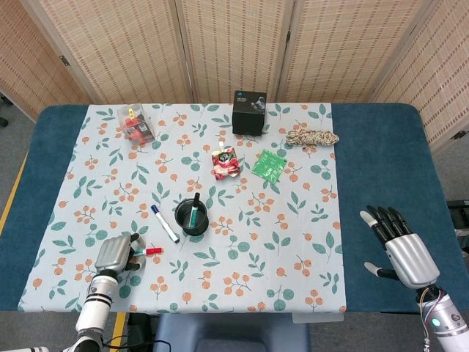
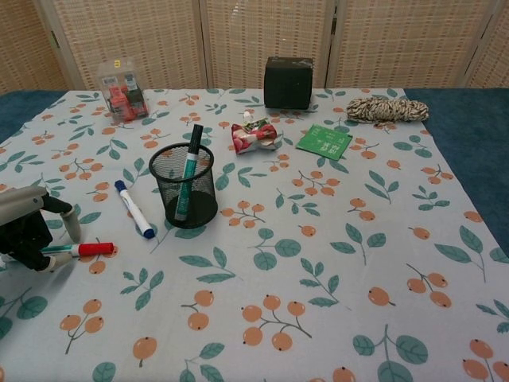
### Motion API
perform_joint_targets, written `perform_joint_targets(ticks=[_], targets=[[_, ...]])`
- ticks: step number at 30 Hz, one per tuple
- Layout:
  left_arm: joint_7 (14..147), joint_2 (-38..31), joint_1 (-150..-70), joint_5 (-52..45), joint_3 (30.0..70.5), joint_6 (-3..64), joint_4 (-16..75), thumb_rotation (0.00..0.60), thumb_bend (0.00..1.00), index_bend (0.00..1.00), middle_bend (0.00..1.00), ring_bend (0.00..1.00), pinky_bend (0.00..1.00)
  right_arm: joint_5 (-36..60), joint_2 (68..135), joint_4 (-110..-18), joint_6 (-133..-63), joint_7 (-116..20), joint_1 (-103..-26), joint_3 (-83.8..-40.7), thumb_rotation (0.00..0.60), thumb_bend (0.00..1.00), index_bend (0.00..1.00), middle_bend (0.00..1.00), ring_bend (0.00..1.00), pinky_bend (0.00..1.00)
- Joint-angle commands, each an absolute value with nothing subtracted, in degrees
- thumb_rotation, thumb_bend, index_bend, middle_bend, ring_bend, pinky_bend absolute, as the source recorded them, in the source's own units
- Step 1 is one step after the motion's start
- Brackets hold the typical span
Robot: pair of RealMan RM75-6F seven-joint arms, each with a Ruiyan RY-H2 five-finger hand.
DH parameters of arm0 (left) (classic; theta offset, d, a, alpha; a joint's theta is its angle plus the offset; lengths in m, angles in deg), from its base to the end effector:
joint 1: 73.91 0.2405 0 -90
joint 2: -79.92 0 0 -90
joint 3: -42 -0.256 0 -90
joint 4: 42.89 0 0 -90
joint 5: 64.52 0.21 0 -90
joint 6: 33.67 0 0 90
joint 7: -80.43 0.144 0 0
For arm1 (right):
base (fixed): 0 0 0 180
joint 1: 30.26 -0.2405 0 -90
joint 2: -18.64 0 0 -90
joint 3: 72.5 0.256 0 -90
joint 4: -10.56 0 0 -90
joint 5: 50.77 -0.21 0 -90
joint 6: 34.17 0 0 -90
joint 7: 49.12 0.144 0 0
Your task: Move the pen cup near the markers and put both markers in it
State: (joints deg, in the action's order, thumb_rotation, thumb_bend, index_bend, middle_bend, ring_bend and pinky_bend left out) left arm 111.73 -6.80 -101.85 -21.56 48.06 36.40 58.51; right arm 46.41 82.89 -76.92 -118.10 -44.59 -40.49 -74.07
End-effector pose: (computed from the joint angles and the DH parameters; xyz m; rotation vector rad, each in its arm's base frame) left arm -0.2230 0.2548 -0.0041 -1.4851 -1.3355 -0.6277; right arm -0.2939 -0.1911 0.1414 1.6623 -0.8327 0.9920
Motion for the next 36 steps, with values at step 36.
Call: perform_joint_targets(ticks=[36], targets=[[92.8,5.9,-95.6,-6.7,58.4,49.4,80.3,0.600,0.39,0.58,1.00,0.97,1.00,46.9,82.5,-76.8,-120.1,-43.4,-39.6,-73.7,0.600,0.07,0.00,0.00,0.00,0.00]])
